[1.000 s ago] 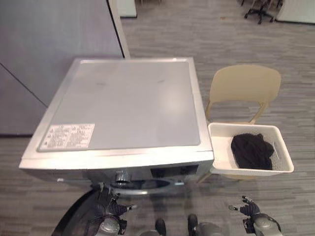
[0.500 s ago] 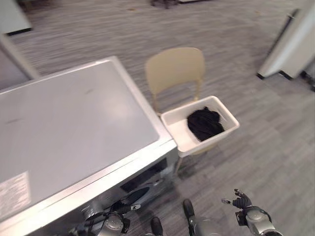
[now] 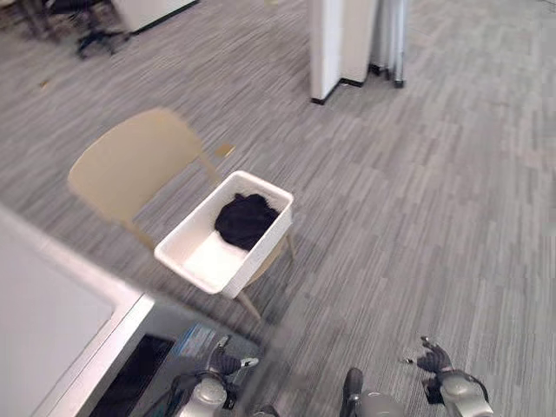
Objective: Grab the laundry basket,head to the washer,open it,put in the laundry and shut it.
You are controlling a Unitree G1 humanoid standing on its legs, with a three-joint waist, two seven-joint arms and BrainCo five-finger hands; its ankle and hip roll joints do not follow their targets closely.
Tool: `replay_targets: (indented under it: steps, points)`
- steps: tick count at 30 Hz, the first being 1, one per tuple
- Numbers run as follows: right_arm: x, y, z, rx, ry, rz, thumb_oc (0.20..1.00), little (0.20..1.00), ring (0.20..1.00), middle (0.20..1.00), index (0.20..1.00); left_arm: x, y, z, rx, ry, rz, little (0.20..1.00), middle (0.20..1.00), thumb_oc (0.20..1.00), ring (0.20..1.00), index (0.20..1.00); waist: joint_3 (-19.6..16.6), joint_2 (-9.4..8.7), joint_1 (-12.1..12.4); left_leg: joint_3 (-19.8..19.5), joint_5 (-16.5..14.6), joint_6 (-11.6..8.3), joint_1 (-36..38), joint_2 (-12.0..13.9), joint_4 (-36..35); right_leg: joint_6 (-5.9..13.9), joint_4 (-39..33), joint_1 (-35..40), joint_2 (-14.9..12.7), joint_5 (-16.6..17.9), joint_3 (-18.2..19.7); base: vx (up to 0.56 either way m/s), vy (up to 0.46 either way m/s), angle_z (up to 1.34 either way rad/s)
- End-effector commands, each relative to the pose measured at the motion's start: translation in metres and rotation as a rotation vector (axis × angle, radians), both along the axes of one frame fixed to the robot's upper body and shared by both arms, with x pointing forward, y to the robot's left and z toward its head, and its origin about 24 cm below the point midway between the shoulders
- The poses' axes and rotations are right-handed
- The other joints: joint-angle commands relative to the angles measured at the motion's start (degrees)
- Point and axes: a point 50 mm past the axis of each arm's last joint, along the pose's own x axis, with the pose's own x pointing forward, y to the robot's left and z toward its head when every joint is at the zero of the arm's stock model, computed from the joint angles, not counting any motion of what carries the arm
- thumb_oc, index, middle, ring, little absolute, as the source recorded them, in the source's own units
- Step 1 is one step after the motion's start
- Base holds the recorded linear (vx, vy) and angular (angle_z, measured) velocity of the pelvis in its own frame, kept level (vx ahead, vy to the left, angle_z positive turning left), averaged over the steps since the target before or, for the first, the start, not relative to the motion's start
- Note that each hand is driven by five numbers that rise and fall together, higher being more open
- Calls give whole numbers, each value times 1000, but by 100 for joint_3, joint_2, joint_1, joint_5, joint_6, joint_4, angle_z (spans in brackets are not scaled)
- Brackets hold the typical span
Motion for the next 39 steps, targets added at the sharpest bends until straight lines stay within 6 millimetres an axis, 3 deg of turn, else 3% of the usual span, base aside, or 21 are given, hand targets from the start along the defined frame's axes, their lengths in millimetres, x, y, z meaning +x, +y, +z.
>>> replay_targets:
  steps: [1, 2, 5, 7, 8, 11, 14, 19, 20, 23, 25, 28, 30, 31, 35, 39]
  points:
    - [39, 3, 21, -46, -133, 78, 1000, 1000, 1000, 1000, 1000, 25, -15, 14, -23, -111, -60, 1000, 1000, 1000, 1000, 1000, 262, -292, 304, -1004, -715, 86, -562, -719, 240, 453, -466, 313, -109, -112, 240, 112, -98, -127]
    - [39, 3, 23, -48, -144, 81, 1000, 1000, 1000, 1000, 1000, 24, -17, 13, -22, -107, -66, 1000, 1000, 1000, 1000, 1000, 266, -379, 353, -1182, -619, 158, -780, -915, 73, 434, -494, 308, -137, -51, 367, 131, -71, -117]
    - [36, 2, 20, -53, -130, 79, 1000, 1000, 1000, 1000, 1000, 24, -17, 12, -19, -102, -65, 1000, 1000, 1000, 1000, 1000, 292, -396, 432, -1471, -471, 146, -991, -1091, -65, 407, -505, 414, -43, -80, 548, 138, -32, -68]
    - [32, 2, 18, -59, -115, 79, 1000, 1000, 1000, 1000, 1000, 24, -16, 12, -16, -100, -52, 1000, 1000, 1000, 1000, 1000, 326, -375, 533, -1668, -164, 127, -1220, -1213, -368, 379, -542, 562, 122, -141, 718, 203, -19, -29]
    - [30, 1, 16, -65, -104, 72, 1000, 1000, 1000, 1000, 1000, 25, -14, 12, -10, -101, -40, 1000, 1000, 1000, 1000, 1000, 349, -346, 610, -1729, 155, 58, -1390, -1258, -646, 346, -544, 665, 264, -207, 823, 330, -7, -27]
    - [20, -1, 12, -68, -80, 48, 1000, 1000, 1000, 1000, 1000, 21, -9, 12, -3, -97, -19, 1000, 1000, 1000, 1000, 1000, 366, -320, 724, -1199, 405, 14, -1656, -1129, -1148, 304, -521, 1083, 427, -592, 809, 394, 66, -14]
    - [15, 1, 8, -61, -65, 49, 1000, 1000, 1000, 1000, 1000, 16, -5, 10, 0, -86, -6, 1000, 1000, 1000, 1000, 1000, 265, -280, 744, -1010, 697, 107, -1460, -1007, -1434, 304, -500, 1165, 516, -625, 722, 197, 60, 12]
    - [17, 14, 5, -36, -63, 83, 1000, 1000, 1000, 1000, 1000, 2, 15, 9, -2, -78, 102, 1000, 1000, 1000, 1000, 1000, 52, -527, 1043, -1315, 509, 355, -1281, -1238, -1247, 384, 74, 1213, 288, -876, 631, 268, 89, 9]
    - [23, 18, 7, -27, -79, 92, 1000, 1000, 1000, 1000, 1000, 0, 23, 10, 1, -81, 139, 1000, 1000, 1000, 1000, 1000, 92, -574, 1143, -1458, 381, 452, -1117, -1312, -1227, 551, 869, 967, 202, -815, 547, 164, 36, 2]
    - [29, 20, 11, -17, -104, 86, 1000, 1000, 1000, 1000, 1000, 0, 29, 12, 10, -90, 156, 1000, 1000, 1000, 1000, 1000, 129, -564, 1122, -1740, 290, 551, -929, -1433, -1277, 711, 1571, 518, 194, -558, 675, 115, 15, 35]
    - [35, 19, 14, -18, -121, 86, 1000, 1000, 1000, 1000, 1000, 4, 28, 15, 10, -107, 143, 1000, 1000, 1000, 1000, 1000, 191, -445, 1021, -2044, 301, 571, -739, -1495, -1399, 616, 1772, 127, 282, -593, 899, 123, -1, 114]
    - [40, 16, 19, -25, -143, 90, 1000, 1000, 1000, 1000, 1000, 8, 21, 15, 11, -111, 99, 1000, 1000, 1000, 1000, 1000, 262, -270, 810, -2643, 357, 570, -616, -1606, -1476, 387, 1443, -369, 602, -652, 1599, 114, -49, 105]
    - [41, 12, 20, -32, -147, 79, 1000, 1000, 1000, 1000, 1000, 13, 16, 16, 14, -116, 69, 1000, 1000, 1000, 1000, 1000, 319, -246, 648, -3179, 345, 544, -614, -1757, -1403, 367, 1176, -598, 837, -494, 2405, 120, -134, 178]
    - [36, 5, 18, -39, -127, 59, 1000, 1000, 1000, 1000, 1000, 18, 10, 15, 20, -103, 22, 1000, 1000, 1000, 1000, 1000, 348, -341, 555, -3634, 261, 520, -617, -1992, -1275, 319, 813, -462, 970, -352, 2940, 78, -131, 253]
    - [37, 6, 17, -37, -115, 79, 1000, 1000, 1000, 1000, 1000, 13, 3, 8, 1, -68, 22, 1000, 1000, 1000, 1000, 1000, 260, -415, 613, -3825, 269, 336, -870, -2062, -1110, 256, 220, -240, 785, -123, 2623, 30, -189, 205]
    - [42, 2, 23, -50, -144, 92, 1000, 1000, 1000, 1000, 1000, 10, 6, 7, -14, -56, 43, 1000, 1000, 1000, 1000, 1000, 276, -445, 649, -3825, 291, 309, -957, -2038, -1086, 236, -85, -11, 609, -86, 2064, 63, -114, 94]
